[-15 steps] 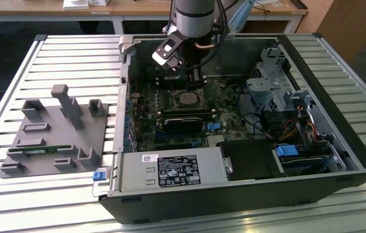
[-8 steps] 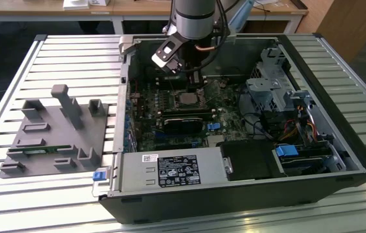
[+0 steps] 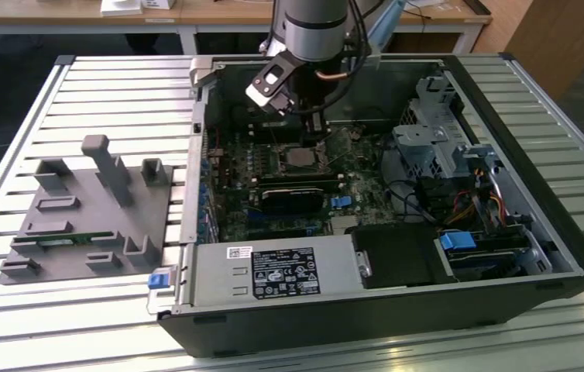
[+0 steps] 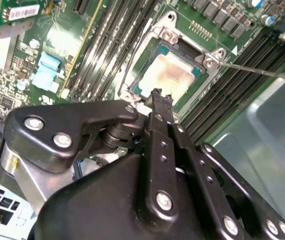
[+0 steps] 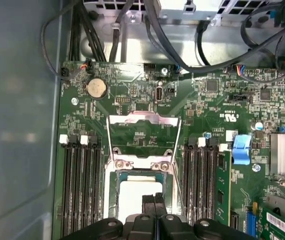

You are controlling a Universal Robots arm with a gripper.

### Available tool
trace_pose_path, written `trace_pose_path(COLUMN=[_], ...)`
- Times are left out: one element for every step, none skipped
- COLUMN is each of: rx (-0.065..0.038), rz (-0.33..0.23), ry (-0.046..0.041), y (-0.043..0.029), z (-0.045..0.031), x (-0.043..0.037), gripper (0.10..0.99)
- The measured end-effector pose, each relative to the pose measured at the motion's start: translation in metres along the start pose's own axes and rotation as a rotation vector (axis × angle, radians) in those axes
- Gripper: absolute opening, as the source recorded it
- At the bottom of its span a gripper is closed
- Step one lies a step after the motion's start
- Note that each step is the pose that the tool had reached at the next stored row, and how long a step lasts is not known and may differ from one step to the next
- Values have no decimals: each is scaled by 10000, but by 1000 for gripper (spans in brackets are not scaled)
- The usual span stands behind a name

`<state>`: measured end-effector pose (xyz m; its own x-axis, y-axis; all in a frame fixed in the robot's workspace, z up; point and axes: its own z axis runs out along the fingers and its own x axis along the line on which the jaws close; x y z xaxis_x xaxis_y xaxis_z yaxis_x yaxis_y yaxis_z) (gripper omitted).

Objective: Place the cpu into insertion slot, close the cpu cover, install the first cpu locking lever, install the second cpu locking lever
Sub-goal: 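Close the cpu cover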

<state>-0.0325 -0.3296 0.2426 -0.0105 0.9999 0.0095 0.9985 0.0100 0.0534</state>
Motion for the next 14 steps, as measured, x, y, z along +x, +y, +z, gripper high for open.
trace_pose_path(rx=[0, 0, 0, 1, 3, 8, 21, 43, 60, 73, 77, 78, 78, 78], rz=[1, 0, 0, -1, -3, -2, 0, 0, 0, -1, -1, -1, 0, 0], ry=[0, 1, 1, 0, 0, 3, 3, 2, 2, 2, 2, 3, 8, 13], y=[1, 3, 5, 6, 12, 25, 49, 81, 112, 138, 149, 150, 150, 150], z=[-25, -51, -82, -107, -115, -113, -112, -111, -109, -108, -108, -108, -108, -107], x=[0, 1, 1, 1, 1, 1, 1, 0, 0, -1, -1, -1, -1, 0], gripper=[118, 118, 118, 118, 118, 118, 118, 118, 118, 118, 118, 118, 118, 118])
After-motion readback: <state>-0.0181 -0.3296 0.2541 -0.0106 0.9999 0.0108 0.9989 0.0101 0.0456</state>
